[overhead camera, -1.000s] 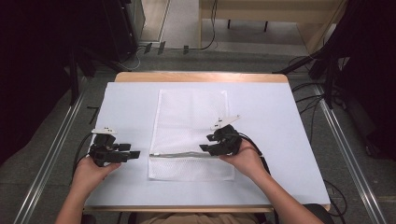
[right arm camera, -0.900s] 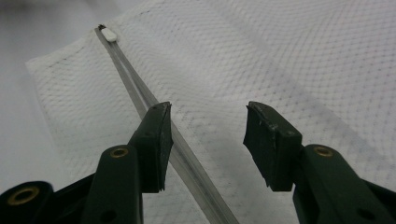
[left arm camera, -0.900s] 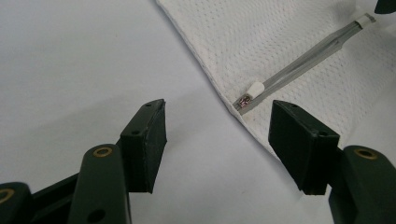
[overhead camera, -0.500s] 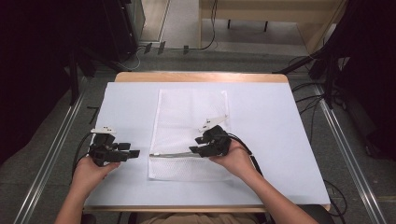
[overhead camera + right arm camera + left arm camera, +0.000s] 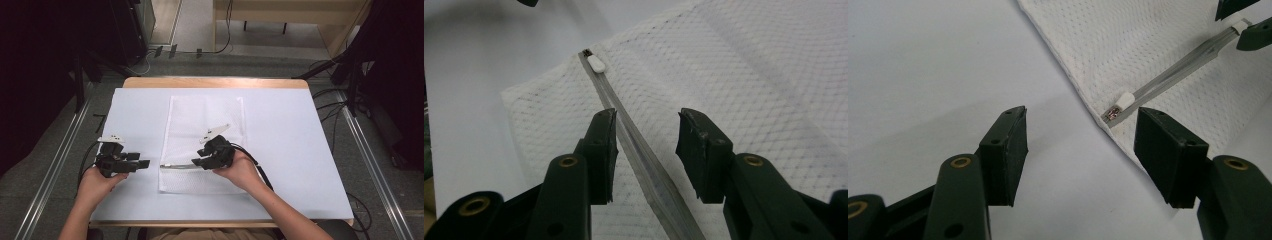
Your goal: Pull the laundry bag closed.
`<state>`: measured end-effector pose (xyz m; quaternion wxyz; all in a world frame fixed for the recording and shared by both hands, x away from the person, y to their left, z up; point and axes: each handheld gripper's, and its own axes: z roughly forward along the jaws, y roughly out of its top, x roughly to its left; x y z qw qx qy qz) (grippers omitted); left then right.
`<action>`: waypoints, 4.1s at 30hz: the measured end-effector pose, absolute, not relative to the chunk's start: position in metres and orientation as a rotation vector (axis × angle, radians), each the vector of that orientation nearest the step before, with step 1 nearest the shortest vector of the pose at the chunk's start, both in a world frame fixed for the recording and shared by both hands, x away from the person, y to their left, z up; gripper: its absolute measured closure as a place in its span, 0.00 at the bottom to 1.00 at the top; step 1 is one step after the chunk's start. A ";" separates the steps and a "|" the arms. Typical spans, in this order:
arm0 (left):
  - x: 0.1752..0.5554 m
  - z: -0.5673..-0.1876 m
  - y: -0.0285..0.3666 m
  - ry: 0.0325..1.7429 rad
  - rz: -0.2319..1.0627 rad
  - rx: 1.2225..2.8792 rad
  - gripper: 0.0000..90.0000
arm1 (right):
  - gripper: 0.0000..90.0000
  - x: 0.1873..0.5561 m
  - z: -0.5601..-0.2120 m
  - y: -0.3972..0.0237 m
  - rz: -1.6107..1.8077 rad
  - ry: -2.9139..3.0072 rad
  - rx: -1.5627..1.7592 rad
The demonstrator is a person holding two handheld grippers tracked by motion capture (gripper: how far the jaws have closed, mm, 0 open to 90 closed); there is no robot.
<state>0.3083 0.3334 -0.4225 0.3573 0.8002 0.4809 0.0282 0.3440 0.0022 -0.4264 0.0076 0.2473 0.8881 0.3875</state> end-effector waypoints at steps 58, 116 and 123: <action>0.311 -0.423 0.335 1.244 0.069 2.067 0.42 | 0.89 0.349 -0.460 0.094 1.188 2.942 0.732; 0.311 -0.425 0.337 1.249 0.064 2.066 0.42 | 0.94 0.362 -0.458 0.107 1.186 2.991 0.688; 0.311 -0.424 0.336 1.244 0.062 2.073 0.42 | 0.94 0.358 -0.454 0.107 1.113 2.893 0.604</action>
